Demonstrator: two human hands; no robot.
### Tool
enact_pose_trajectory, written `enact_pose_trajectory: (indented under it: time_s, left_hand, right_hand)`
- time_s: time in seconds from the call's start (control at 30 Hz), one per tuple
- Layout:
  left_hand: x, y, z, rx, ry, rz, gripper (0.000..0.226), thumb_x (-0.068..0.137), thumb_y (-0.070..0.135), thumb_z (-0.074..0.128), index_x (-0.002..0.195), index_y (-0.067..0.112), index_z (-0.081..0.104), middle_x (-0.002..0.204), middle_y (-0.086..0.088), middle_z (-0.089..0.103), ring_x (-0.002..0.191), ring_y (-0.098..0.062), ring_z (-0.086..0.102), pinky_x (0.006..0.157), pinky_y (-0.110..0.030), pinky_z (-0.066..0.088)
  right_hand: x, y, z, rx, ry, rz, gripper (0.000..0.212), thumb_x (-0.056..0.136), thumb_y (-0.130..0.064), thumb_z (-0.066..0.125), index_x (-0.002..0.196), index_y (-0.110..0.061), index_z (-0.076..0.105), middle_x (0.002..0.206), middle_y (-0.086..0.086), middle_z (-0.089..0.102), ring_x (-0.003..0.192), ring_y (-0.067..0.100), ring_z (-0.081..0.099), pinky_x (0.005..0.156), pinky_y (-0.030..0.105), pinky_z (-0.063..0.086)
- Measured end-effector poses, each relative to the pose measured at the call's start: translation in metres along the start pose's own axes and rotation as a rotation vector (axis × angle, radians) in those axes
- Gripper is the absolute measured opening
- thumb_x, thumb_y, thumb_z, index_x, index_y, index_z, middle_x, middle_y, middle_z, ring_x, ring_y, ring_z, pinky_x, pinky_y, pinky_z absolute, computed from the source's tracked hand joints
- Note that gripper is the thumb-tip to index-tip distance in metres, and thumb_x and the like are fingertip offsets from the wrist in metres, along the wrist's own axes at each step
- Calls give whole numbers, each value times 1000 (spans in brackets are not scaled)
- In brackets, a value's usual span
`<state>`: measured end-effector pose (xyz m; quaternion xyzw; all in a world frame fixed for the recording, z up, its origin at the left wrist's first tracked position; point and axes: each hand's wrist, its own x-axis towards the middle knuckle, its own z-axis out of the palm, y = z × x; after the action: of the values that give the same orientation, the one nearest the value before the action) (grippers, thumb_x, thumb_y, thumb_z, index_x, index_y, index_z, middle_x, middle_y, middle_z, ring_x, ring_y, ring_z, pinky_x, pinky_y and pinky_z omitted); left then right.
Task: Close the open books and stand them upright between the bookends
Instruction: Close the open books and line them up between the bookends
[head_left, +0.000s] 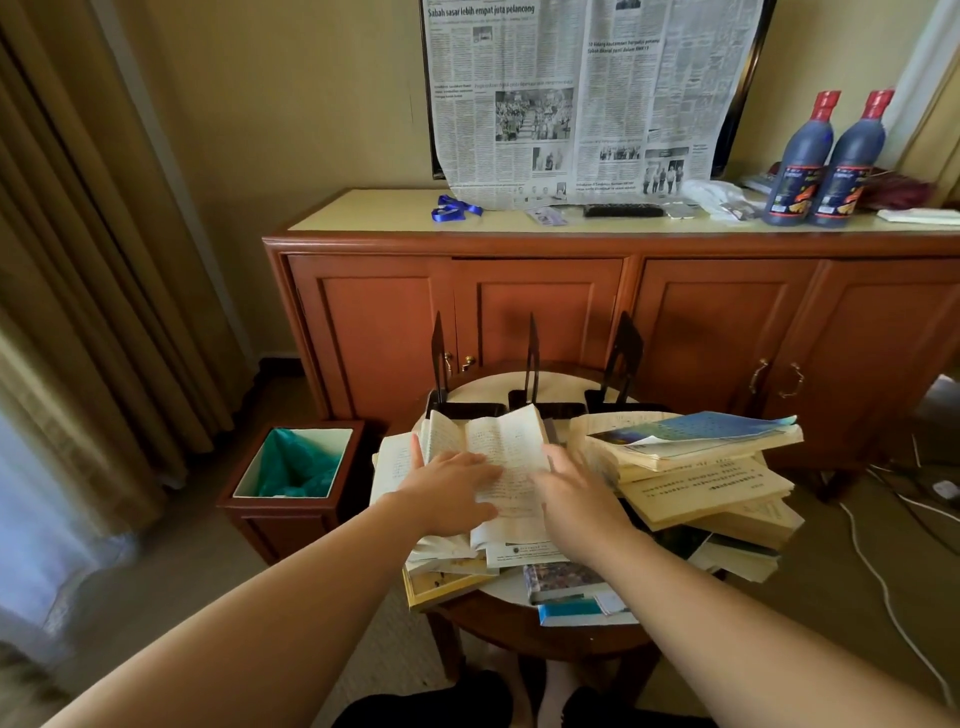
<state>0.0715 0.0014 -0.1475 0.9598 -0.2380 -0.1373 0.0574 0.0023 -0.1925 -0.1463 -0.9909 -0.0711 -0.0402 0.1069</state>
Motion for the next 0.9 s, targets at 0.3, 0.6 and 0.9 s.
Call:
enact_pose_trajectory:
  time_s: [0.3, 0.6, 0.9]
  left_hand:
    - [20, -11, -9, 140, 13, 74, 90, 81, 84, 60, 153, 33, 43, 169, 6, 30, 161, -21, 12, 115, -71, -20]
    - [32, -16, -1, 152, -92, 37, 119, 73, 92, 58, 166, 31, 16, 176, 7, 6, 162, -25, -7, 118, -76, -13]
    - [40, -15, 1, 161, -127, 30, 120, 74, 93, 55, 167, 32, 13, 175, 12, 9, 162, -22, -2, 116, -78, -14]
  right_hand:
    - [11, -4, 17, 28, -209, -140, 39, 102, -15, 48, 139, -21, 58, 146, -1, 46, 136, 21, 37, 111, 40, 42]
    - [55, -1, 35, -28, -271, -70, 71, 107, -21, 43, 165, -10, 4, 174, 6, -2, 160, 20, -3, 126, 33, 2]
    - [113, -4, 37, -30, -308, 3, 59, 102, -11, 34, 160, -16, 28, 169, 2, 24, 154, 22, 22, 123, 44, 16]
